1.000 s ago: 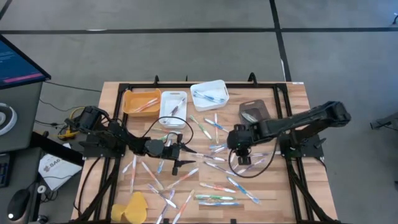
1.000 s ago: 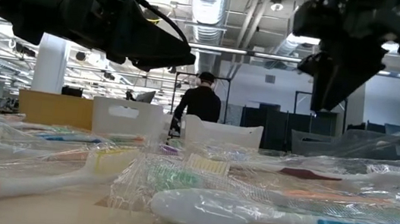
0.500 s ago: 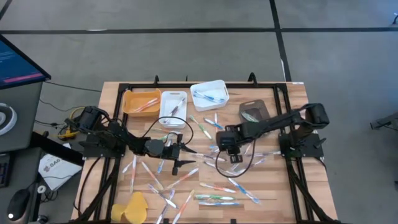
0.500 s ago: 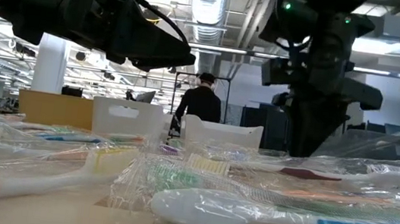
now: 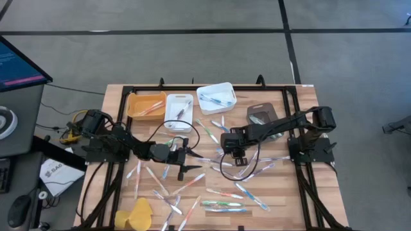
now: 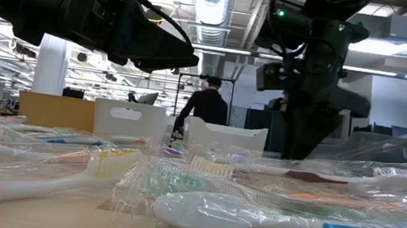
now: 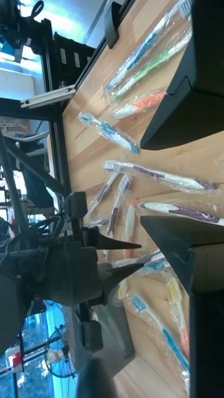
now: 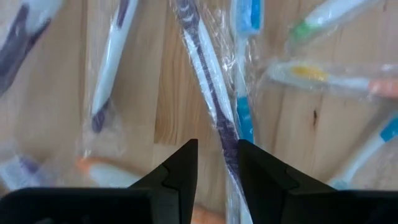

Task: Pick & Place Toothbrushes
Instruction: Put the purple toothbrush into the left white bin

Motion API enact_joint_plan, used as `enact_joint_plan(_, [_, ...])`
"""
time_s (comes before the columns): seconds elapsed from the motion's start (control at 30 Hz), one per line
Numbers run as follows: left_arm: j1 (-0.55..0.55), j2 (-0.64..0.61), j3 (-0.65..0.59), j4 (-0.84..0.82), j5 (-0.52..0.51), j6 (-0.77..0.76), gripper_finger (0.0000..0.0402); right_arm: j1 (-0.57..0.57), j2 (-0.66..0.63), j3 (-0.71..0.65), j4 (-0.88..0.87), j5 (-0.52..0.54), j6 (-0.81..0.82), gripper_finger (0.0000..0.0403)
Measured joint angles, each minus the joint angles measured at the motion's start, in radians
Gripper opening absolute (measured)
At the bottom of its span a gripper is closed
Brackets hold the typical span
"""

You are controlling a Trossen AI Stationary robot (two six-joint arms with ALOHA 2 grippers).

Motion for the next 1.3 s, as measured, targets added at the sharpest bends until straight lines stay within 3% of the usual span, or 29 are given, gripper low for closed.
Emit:
enact_joint_plan(0.33, [0.000,0.000,0.000,-0.001,0.000,0.000,0.0176,-0.017,0.098,0.003,0.030,0.004,-0.045,0.0107])
enact_joint_plan(0.63, [0.000,0.000,0.000,-0.001,0.000,0.000,0.0176,-0.014,0.022,0.003,0.032,0.003,-0.035,0.0104])
enact_joint_plan(1.07, [0.000,0.000,0.000,-0.001,0.000,0.000,0.0176,0.024,-0.035,0.010,0.052,0.002,-0.029,0.0026])
enact_joint_plan(1.3, [0.000,0.000,0.000,-0.001,0.000,0.000,0.0176,0.025,-0.035,0.010,0.060,0.002,-0.007,0.0024])
